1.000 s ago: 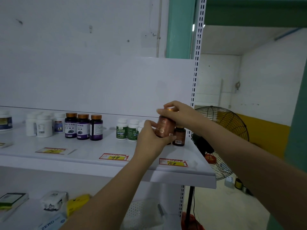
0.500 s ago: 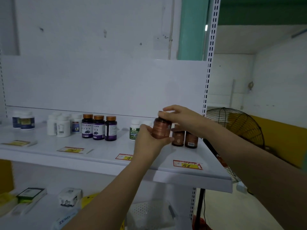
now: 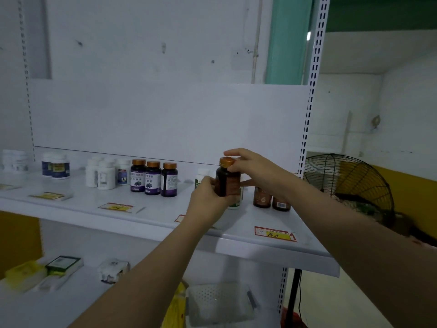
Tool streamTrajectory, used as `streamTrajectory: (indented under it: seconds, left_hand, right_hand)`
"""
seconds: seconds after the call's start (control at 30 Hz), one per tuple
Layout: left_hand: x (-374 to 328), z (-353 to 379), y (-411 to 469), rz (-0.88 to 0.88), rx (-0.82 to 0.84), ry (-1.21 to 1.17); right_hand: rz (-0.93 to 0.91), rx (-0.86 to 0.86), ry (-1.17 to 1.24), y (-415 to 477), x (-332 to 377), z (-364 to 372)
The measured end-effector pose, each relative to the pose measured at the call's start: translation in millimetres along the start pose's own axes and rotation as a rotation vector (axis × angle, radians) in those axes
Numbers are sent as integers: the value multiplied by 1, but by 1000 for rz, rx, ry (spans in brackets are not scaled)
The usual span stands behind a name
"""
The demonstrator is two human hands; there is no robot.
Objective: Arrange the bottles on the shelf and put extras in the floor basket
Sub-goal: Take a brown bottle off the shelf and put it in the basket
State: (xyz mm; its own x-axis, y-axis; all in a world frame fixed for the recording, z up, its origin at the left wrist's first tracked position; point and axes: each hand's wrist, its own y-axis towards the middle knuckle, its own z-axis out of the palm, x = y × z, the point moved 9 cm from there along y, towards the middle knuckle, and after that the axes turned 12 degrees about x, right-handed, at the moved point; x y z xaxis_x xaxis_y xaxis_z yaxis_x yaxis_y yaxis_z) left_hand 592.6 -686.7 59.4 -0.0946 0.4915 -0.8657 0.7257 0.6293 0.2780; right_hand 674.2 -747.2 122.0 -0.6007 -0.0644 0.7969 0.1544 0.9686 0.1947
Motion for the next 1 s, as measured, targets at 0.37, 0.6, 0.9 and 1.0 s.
streamTrajectory:
  seconds: [0.37,0.6,0.9,1.0]
  left_hand:
    - [39,-91,-47,-164,-132,621]
    - [104,-259,-162,-483,-340,882]
    - [216,-444,-299,-871,-426,997]
    - [247,-505,-321,-924,-428,1024]
  right_hand:
    - [-297,-68,-382,38,62,78]
    - [-483,126,-474,108,143,257]
    - [-678,309,-432,174,218,518]
    - [-711,361,-428,204,245,589]
